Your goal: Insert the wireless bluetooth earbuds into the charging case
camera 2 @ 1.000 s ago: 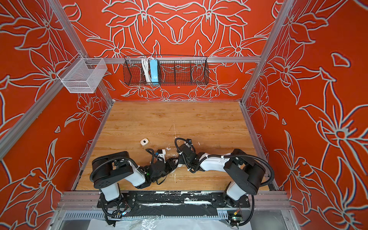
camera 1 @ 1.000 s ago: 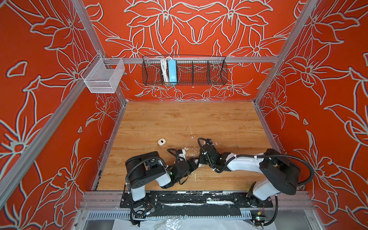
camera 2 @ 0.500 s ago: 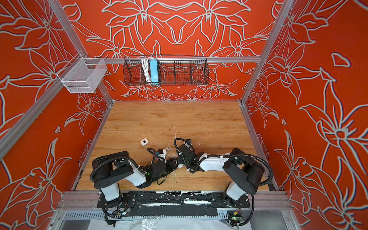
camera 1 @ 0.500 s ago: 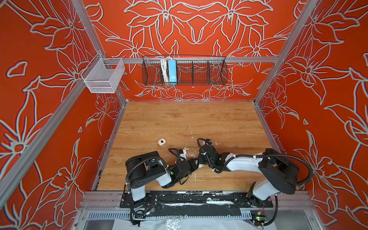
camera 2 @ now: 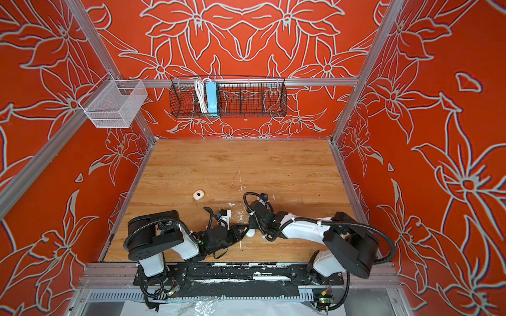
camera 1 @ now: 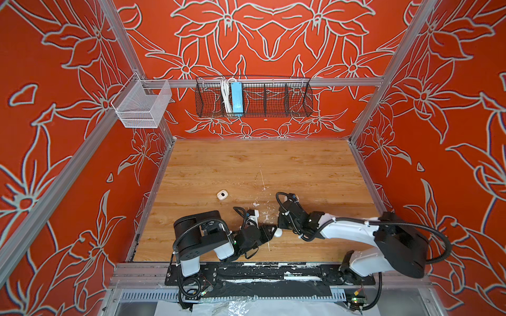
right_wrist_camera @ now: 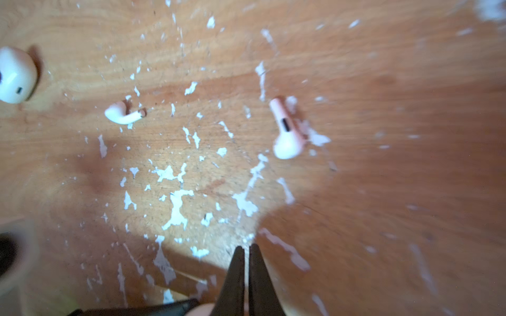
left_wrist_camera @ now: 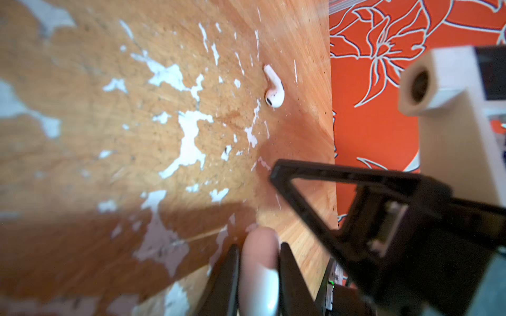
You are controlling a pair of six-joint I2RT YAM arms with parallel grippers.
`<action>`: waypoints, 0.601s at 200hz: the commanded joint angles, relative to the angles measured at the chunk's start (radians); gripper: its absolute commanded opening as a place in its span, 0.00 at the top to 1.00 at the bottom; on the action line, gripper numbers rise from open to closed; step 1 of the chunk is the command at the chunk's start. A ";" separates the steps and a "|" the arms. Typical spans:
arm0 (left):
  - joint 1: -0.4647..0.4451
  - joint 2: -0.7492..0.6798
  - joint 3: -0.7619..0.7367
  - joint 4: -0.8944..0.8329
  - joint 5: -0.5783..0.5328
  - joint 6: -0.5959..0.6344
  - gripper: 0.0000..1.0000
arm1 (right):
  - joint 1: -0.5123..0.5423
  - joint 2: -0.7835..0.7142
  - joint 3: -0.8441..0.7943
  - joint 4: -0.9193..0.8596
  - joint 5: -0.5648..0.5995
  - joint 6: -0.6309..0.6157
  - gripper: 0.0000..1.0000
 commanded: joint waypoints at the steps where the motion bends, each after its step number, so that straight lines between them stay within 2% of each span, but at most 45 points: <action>1: -0.002 -0.054 -0.067 -0.111 -0.022 0.108 0.81 | -0.009 -0.121 -0.032 -0.107 0.075 0.005 0.90; 17: 0.020 -0.189 -0.066 -0.201 -0.020 0.194 0.83 | -0.010 -0.227 -0.067 -0.106 0.089 -0.028 0.86; 39: 0.043 -0.477 -0.004 -0.528 -0.046 0.373 0.86 | -0.010 -0.390 -0.121 -0.049 0.065 -0.119 0.82; 49: 0.043 -0.623 0.044 -0.710 -0.091 0.462 0.88 | -0.010 -0.473 -0.144 -0.024 0.049 -0.145 0.74; 56: 0.044 -0.718 0.063 -0.792 -0.119 0.527 0.89 | -0.010 -0.533 -0.164 -0.005 0.048 -0.149 0.64; 68: 0.070 -0.889 0.052 -0.835 -0.110 0.620 0.89 | -0.010 -0.644 -0.219 0.076 0.034 -0.143 0.50; 90: 0.192 -1.141 0.026 -0.901 0.017 0.690 0.89 | -0.010 -0.847 -0.320 0.268 -0.083 -0.200 0.40; 105: 0.252 -1.250 0.044 -0.964 0.073 0.739 0.89 | -0.010 -0.948 -0.332 0.323 -0.184 -0.260 0.34; 120: 0.285 -1.302 0.065 -0.982 0.109 0.793 0.89 | -0.010 -0.968 -0.317 0.391 -0.290 -0.289 0.31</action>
